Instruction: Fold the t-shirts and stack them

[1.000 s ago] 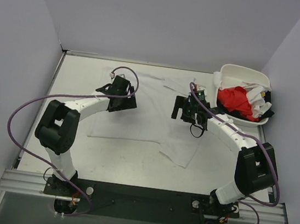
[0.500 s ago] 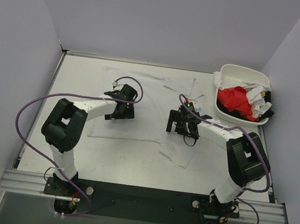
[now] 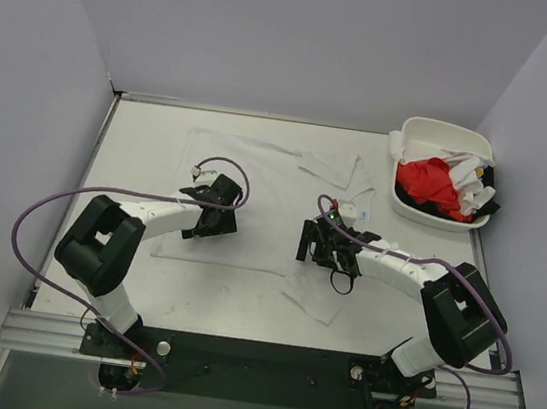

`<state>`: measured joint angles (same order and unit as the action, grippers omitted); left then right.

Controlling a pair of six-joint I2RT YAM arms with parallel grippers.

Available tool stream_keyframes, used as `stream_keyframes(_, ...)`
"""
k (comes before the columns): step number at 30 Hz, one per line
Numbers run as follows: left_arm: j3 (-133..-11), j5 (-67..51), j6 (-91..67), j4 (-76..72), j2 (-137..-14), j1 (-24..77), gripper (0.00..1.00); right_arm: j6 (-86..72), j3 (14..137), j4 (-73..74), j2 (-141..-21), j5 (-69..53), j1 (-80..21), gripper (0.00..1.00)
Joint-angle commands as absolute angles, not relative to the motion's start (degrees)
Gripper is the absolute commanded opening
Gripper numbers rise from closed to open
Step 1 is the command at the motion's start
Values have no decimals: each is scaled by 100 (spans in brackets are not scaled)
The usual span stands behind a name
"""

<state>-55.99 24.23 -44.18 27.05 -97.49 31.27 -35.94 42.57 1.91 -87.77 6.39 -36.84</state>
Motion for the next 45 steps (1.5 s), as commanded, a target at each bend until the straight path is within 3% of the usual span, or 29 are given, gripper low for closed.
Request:
stream_keyframes(1,-5010,2373,-4649,3155,-9484,3313,96,-4174,3789,966,-8377,913,-3919,98)
stream_keyframes(12,-4535,2364,-5930,4051,-8097,4543,96,-4957,3349,1845,-7173,1494,-4754,98)
stream_keyframes(19,-5439,2812,-5661,4552,-7436,4729,97,-4247,4630,2505,-6741,2047,-4799,98)
stream_keyframes(24,-6668,2980,-4967,4491,-7681,4255,98,-3403,6131,2418,-7748,2084,-4378,97)
stream_keyframes(29,-6952,2770,-4650,4166,-7892,3745,98,-2980,7354,2224,-9138,1741,-3615,92)
stream_keyframes(32,-6917,2550,-4597,3991,-7945,3604,97,-2900,8067,2224,-10087,1390,-3175,83)
stream_keyframes(36,-6645,2356,-4605,3736,-7858,3551,97,-2716,8726,2320,-10738,1450,-2753,61)
stream_keyframes(39,-6434,2294,-4579,3665,-7787,3542,97,-2672,8886,2373,-10977,1407,-2384,50)
stream_keyframes(45,-6196,2224,-4500,3507,-7752,3481,98,-2672,8640,2364,-10942,1126,-1987,45)
